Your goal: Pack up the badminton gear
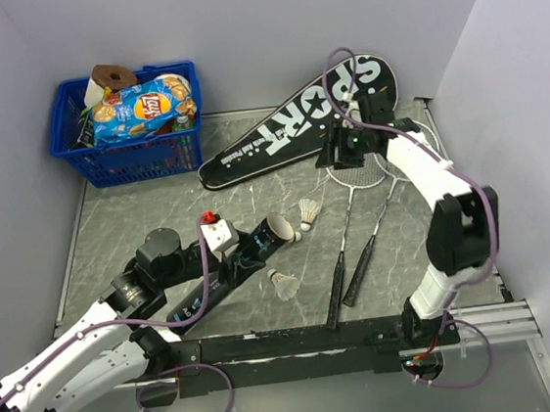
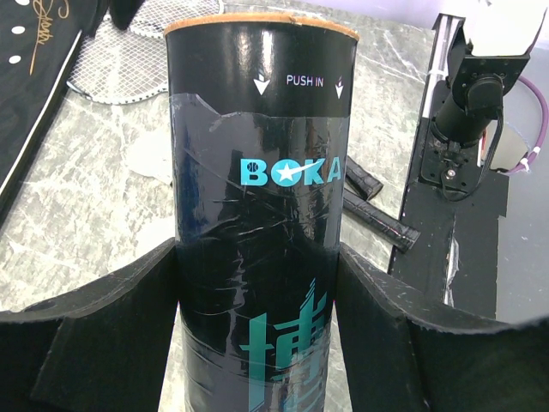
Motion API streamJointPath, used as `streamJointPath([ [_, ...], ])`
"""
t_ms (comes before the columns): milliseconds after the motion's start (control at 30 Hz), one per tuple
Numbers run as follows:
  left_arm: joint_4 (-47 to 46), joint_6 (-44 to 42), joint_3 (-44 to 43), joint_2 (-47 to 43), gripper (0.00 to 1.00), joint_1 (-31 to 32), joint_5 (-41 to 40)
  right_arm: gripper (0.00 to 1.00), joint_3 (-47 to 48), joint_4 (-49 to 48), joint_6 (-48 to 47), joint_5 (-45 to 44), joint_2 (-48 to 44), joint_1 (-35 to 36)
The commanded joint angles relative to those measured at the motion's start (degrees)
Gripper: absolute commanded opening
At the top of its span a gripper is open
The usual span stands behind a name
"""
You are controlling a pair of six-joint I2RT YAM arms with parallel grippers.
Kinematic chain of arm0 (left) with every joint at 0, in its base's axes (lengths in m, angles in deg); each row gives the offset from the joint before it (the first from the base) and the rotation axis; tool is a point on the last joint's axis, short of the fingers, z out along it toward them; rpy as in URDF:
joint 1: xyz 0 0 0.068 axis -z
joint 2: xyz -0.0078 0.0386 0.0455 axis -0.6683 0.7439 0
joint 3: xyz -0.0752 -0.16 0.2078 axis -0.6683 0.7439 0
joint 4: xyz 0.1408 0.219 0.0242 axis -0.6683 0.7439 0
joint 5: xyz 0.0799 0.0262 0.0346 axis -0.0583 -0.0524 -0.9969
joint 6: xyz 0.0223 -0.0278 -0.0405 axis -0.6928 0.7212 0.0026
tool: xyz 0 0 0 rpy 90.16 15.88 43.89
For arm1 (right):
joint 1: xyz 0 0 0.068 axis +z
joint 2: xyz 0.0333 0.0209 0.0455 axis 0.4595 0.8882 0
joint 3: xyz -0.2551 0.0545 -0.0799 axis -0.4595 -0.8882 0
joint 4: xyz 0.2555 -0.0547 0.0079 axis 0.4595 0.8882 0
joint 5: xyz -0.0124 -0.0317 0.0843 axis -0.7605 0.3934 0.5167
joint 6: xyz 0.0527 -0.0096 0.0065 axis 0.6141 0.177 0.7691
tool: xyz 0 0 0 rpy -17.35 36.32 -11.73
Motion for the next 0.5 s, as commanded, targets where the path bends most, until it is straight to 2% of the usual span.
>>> streamJointPath([
  [0, -2.3, 0.0, -0.4, 0.1, 0.01, 0.3, 1.6, 0.68, 5.5, -0.3, -4.1, 13.8, 6.1, 1.2],
  [267, -2.2, -0.3, -0.4, -0.1, 0.01, 0.2, 1.6, 0.69, 10.1, 1.9, -8.3, 18.8, 15.1, 2.1],
  [467, -2.1, -0.1, -0.5, 0.0, 0.01, 0.3, 1.9, 0.69, 6.9, -0.9, -6.8, 20.9, 17.5, 2.3],
])
